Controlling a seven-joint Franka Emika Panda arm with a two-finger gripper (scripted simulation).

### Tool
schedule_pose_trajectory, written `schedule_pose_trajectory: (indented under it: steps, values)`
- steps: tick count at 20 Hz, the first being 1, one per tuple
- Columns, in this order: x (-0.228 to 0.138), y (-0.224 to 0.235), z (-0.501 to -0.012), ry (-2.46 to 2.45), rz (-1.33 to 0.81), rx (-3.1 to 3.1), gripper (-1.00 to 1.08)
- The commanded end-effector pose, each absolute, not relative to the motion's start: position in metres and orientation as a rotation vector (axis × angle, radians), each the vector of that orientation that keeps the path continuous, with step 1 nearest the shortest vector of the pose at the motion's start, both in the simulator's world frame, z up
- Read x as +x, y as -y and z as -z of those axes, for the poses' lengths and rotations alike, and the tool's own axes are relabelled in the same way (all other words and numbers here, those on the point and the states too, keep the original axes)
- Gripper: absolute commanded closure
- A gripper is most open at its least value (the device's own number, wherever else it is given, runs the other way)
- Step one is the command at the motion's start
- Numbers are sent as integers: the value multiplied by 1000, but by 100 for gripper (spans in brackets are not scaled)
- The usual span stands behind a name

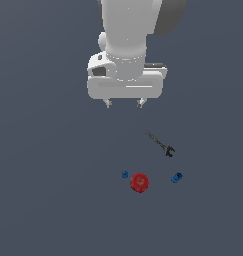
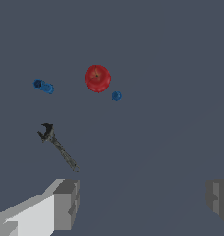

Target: Pick up a designated object from a clutter of objects.

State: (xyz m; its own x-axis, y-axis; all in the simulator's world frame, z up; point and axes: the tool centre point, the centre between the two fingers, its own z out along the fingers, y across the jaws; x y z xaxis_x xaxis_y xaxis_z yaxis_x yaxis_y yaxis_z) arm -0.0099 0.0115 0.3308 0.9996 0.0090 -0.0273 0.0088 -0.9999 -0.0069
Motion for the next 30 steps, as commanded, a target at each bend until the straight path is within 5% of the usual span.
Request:
schedule_pose_trajectory:
  steps: [1, 17, 30]
  values:
    - [-10, -12, -331, 14, -43, -3135, -92]
    - [-12, -20, -317, -13, -86, -3143, -92]
    - [35, -61, -280, 41, -66, -3155, -92]
